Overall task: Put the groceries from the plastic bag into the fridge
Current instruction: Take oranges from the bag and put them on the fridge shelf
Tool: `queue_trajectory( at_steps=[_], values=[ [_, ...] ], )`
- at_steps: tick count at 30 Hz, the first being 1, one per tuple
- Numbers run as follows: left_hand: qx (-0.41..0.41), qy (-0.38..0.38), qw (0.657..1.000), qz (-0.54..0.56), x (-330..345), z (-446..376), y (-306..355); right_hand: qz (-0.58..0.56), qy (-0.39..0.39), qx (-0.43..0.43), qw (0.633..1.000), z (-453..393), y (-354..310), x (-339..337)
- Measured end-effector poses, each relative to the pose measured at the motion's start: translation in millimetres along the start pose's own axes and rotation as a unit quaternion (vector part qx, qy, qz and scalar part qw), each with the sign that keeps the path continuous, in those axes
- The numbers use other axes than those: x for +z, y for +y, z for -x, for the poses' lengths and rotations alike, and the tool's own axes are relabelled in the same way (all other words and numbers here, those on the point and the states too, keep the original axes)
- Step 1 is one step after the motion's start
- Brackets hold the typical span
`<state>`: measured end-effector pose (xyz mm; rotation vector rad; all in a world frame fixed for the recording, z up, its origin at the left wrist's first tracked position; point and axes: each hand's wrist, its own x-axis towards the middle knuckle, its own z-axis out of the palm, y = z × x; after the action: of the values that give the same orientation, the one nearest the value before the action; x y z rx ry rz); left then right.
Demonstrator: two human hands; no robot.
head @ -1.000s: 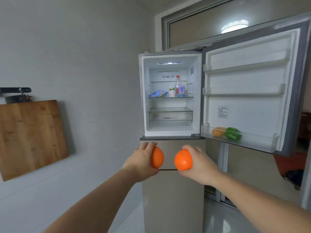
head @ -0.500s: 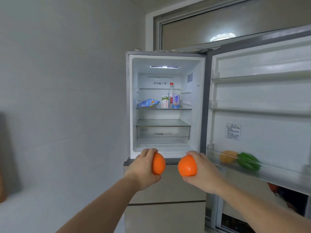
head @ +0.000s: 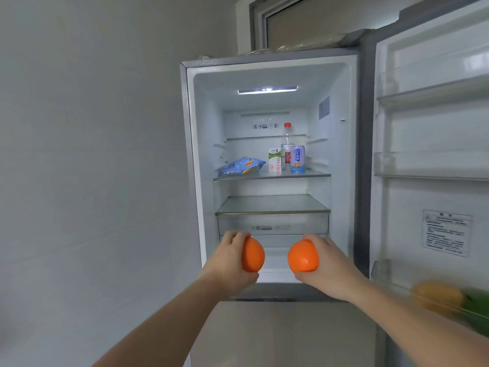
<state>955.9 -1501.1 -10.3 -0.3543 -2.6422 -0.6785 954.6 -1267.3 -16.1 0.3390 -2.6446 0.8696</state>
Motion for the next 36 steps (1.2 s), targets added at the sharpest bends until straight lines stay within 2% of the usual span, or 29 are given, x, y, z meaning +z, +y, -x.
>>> queue_trajectory(
  at_steps=[5, 14, 22, 27, 32, 36],
  values=[
    [-0.014, 0.014, 1.0, 0.021, 19.2, -54.9, -4.3, -0.024, -0.003, -0.003, 1.0, -58.4, 22.2, 12.2],
    [0.012, 0.039, 0.993, 0.108, 44.6, -159.9, -30.9, -0.071, 0.068, 0.031, 0.995, -157.3, 45.0, 23.2],
    [0.057, 0.022, 0.99, 0.127, 63.0, -257.8, -72.5, -0.075, 0.155, 0.098, 0.98, -245.9, 48.3, 41.0],
    [0.061, 0.001, 0.991, 0.12, 74.1, -298.6, -85.0, -0.07, 0.169, 0.111, 0.977, -286.9, 48.9, 62.2],
    [0.045, -0.043, 0.994, 0.085, 86.6, -334.8, -92.3, -0.021, 0.158, 0.113, 0.981, -319.9, 60.6, 64.8],
    [0.046, -0.051, 0.994, 0.083, 96.8, -357.8, -94.0, 0.084, 0.124, 0.102, 0.984, -343.5, 78.2, 57.0]
  ],
)
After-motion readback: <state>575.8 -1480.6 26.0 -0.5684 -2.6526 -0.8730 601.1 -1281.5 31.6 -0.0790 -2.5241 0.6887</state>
